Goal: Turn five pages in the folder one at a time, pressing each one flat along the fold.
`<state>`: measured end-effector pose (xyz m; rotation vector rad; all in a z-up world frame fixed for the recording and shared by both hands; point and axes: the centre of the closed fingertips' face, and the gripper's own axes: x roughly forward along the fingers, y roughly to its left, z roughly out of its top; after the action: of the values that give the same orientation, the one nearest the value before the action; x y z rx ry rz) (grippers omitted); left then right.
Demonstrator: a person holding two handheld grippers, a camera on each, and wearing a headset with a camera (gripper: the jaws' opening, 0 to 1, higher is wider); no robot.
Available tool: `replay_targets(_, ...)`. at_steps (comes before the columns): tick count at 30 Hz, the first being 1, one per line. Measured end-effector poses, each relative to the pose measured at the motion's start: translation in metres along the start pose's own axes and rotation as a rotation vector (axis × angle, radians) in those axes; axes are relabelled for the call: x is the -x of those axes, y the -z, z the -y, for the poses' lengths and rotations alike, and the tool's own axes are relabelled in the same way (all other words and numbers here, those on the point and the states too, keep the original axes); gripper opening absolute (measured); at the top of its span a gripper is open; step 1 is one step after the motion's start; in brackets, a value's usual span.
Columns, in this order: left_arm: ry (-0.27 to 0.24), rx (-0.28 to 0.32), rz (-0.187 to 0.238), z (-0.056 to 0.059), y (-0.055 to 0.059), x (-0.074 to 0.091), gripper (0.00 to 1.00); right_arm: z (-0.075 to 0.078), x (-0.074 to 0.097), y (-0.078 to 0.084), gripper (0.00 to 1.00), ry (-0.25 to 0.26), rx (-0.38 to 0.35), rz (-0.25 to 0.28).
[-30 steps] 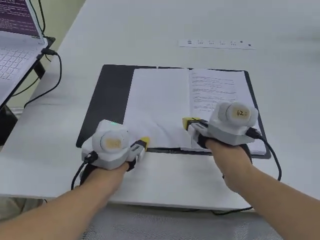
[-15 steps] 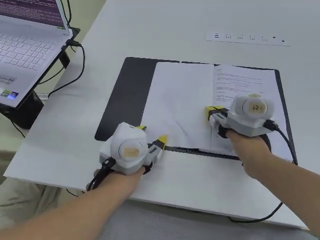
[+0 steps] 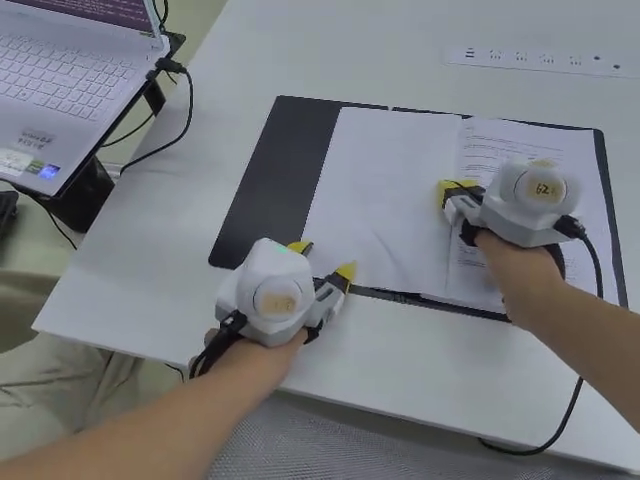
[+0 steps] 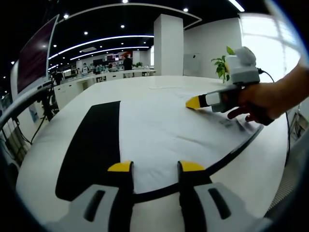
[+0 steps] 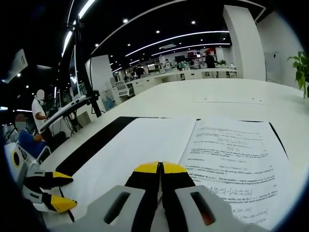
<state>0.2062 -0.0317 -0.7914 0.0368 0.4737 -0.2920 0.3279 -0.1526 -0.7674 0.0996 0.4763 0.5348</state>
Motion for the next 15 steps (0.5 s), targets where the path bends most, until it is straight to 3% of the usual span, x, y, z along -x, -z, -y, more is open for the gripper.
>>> replay_targets(15,-0.003,0.006,0.001,0.001,-0.002,0.001,0.35,0.016,-0.021,-0.017,0.0,0.047,0.0,0.019)
